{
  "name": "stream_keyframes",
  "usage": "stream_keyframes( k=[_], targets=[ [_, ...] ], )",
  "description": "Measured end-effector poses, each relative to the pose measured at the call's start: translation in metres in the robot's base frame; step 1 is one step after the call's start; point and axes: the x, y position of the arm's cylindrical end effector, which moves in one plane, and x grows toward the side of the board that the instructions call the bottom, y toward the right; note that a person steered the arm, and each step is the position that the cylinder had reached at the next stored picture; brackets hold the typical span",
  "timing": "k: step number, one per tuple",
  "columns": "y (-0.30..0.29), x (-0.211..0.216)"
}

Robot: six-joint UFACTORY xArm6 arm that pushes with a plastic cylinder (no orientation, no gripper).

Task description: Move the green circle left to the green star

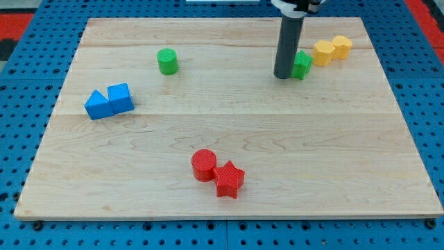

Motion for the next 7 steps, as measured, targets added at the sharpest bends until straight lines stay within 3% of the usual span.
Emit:
stream_keyframes(
  k=[3, 7],
  targets=[
    [0.024, -0.034],
    [-0.125, -0.074]
  ],
)
